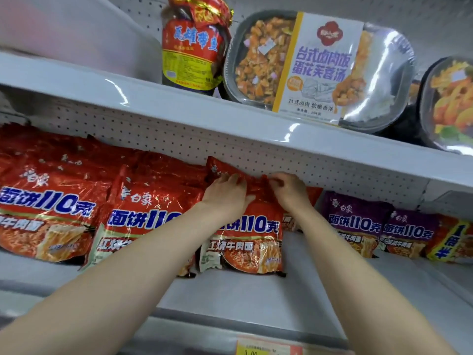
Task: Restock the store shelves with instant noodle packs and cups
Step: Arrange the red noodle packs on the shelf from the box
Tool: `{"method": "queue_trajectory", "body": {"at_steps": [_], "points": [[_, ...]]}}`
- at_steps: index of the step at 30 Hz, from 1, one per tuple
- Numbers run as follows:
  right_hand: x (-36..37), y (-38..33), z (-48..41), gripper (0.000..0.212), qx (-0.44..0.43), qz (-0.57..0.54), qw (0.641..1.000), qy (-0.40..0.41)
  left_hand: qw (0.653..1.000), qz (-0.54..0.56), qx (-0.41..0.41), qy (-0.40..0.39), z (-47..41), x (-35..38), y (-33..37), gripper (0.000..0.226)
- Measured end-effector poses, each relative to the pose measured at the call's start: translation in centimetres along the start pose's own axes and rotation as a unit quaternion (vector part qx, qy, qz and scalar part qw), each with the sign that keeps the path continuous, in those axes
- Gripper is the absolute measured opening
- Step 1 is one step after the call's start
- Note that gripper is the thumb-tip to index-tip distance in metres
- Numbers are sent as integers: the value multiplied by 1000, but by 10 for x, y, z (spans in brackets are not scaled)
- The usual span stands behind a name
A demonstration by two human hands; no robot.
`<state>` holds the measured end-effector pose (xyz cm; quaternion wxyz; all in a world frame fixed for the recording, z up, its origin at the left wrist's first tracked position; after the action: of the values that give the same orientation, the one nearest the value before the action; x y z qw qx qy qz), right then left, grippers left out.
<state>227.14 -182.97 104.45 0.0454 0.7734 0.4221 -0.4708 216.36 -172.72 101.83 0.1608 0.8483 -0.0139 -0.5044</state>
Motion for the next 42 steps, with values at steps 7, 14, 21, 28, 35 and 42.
{"method": "queue_trajectory", "body": {"at_steps": [7,14,21,28,35,42], "points": [[26,-14,-44,26,-20,46,998,-43,998,-22,-22,-59,-16,21,-14,77],[52,-23,-65,27,-17,58,996,-72,993,-50,-33,-97,-23,28,-22,100],[64,-20,-80,19,6,80,995,-64,996,-57,-6,-73,-19,26,-22,102],[42,-28,-78,24,-23,87,996,-10,996,-52,8,-72,-11,23,-16,98],[50,-29,-53,37,-45,98,992,-72,995,-53,6,-80,-9,23,-14,92],[-5,-20,12,40,-67,43,995,65,994,-95,45,-26,5,17,10,71]]}}
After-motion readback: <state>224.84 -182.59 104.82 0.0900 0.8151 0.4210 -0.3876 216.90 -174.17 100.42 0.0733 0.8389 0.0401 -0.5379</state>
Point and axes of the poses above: each hand's wrist, its own z-axis away from the middle knuckle, its own x-axis out of the palm, y = z × x, the point moved 9 cm from there along -z, towards the middle knuckle, and after that the axes turned 13 degrees about z, right-handed, at the moved point
